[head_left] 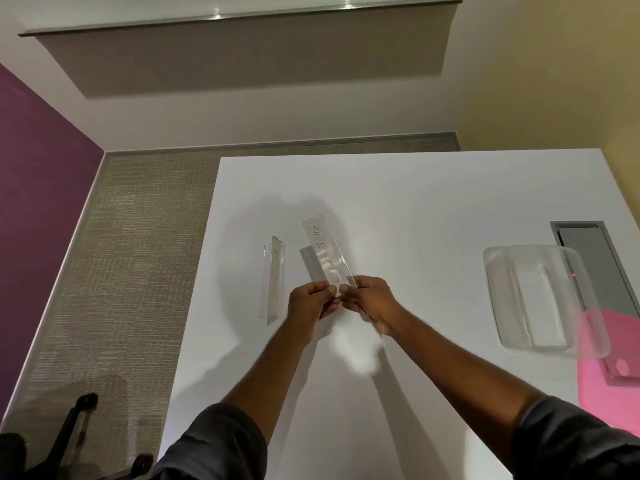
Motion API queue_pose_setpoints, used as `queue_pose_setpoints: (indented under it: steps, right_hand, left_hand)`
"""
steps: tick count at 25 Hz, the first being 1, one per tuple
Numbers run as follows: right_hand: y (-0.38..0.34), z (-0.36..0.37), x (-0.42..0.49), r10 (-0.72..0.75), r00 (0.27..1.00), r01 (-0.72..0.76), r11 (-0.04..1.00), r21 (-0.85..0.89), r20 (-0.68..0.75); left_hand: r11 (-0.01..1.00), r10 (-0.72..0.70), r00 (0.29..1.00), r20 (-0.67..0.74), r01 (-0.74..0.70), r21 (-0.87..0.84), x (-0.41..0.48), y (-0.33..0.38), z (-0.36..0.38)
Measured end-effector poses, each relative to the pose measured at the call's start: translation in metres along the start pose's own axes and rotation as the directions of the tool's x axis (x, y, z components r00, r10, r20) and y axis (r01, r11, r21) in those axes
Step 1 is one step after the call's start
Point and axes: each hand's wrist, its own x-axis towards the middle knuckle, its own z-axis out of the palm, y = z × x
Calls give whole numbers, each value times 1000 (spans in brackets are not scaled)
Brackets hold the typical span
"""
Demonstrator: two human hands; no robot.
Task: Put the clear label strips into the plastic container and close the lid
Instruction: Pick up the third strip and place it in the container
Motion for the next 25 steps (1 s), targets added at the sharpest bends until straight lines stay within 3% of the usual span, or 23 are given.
queue_pose_setpoints:
  steps: [6,8,15,25]
  right_hand:
    - [-8,-36,-17,-4,997,13,991,-130,72]
    - [-15,-86,-51,-52,998,56,992,-114,37]
    - [5,-121,-83,-52,998,59,971,-234,37]
    - [3,-198,-138,-60,998,63,968,-244,21]
  left_hand:
    - [996,18,999,-37,-21,-85,6,20,-5]
    - [996,32,999,16,-30,-81,-12,32,32]
    - [987,11,1000,-26,-15,-163,-12,37,27]
    - [999,25,999,35,-27,39,-25,31,126]
